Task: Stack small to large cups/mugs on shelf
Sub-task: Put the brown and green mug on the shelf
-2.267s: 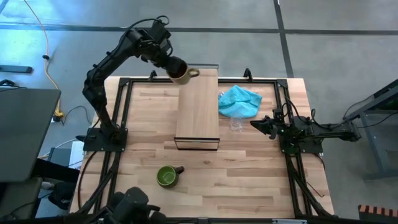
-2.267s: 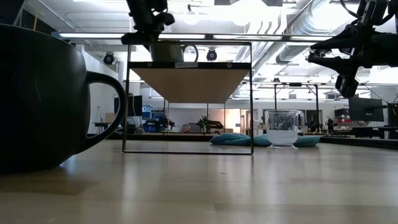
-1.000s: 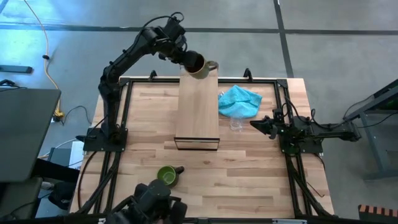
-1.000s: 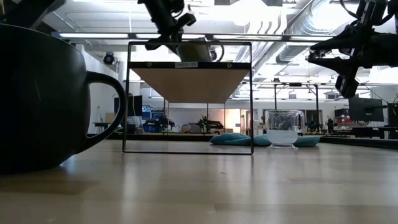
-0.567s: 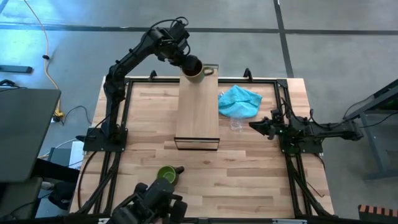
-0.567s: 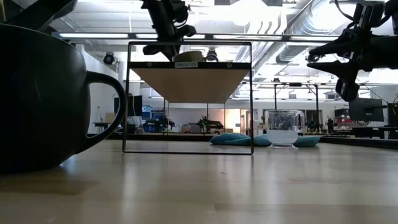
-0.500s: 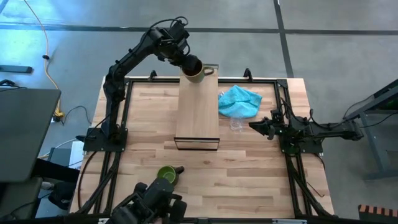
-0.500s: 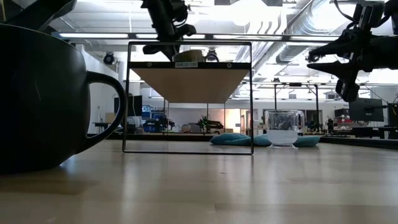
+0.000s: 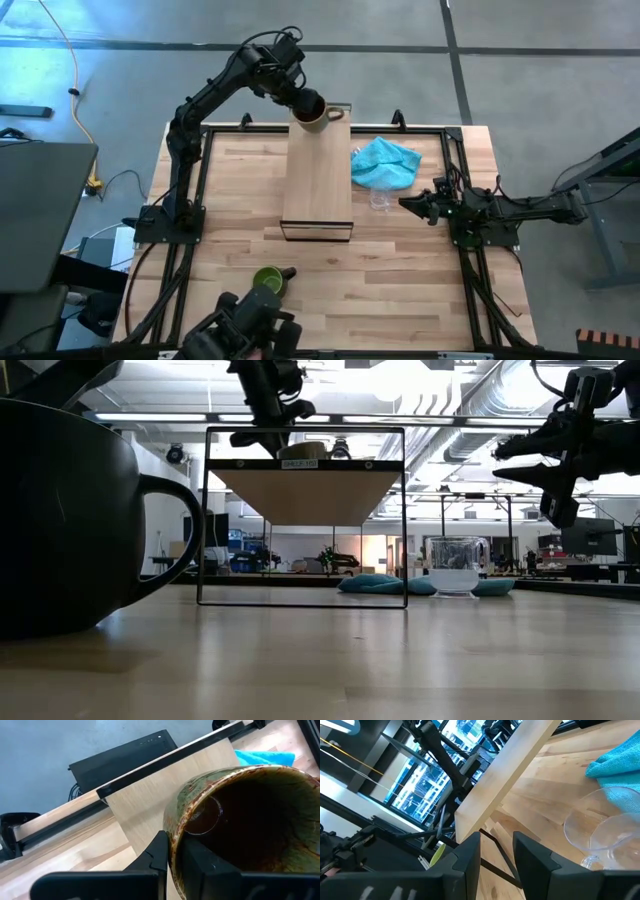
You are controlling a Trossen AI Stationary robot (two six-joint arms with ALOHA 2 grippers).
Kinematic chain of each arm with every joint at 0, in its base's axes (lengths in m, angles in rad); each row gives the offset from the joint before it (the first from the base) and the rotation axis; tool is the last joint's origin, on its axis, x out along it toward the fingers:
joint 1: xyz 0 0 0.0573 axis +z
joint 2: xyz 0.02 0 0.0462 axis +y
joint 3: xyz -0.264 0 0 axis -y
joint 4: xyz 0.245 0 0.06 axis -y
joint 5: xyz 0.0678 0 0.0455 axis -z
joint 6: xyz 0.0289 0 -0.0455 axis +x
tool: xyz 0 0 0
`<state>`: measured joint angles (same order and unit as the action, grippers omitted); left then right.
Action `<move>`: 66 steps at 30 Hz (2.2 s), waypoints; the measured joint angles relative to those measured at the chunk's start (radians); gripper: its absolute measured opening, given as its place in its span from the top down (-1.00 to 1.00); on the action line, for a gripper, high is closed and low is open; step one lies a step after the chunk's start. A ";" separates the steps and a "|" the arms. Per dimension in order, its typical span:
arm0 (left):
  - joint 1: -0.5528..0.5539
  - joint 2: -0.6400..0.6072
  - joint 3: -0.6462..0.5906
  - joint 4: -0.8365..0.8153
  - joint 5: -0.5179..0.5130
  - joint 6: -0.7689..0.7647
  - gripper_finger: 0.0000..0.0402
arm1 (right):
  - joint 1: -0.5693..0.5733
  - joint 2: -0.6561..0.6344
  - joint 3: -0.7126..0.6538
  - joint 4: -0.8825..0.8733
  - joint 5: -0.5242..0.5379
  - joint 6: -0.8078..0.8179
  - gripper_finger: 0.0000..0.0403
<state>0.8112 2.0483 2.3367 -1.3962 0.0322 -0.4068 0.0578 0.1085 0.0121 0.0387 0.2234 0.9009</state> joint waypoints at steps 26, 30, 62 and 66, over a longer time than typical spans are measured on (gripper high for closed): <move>0.000 0.000 0.000 -0.019 0.033 -0.040 0.94 | 0.000 0.000 0.000 0.000 -0.003 0.000 0.47; 0.000 0.000 0.000 -0.020 0.038 -0.043 0.94 | 0.000 0.000 0.000 0.000 -0.003 0.000 0.47; 0.000 0.029 0.000 -0.008 0.051 -0.043 0.93 | 0.000 0.000 0.000 0.000 -0.002 0.000 0.47; 0.000 0.029 0.000 -0.004 0.057 -0.043 0.83 | 0.000 0.000 0.000 0.000 -0.002 0.000 0.47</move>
<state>0.8112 2.0777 2.3363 -1.4006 0.0890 -0.4500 0.0580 0.1085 0.0120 0.0387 0.2214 0.9009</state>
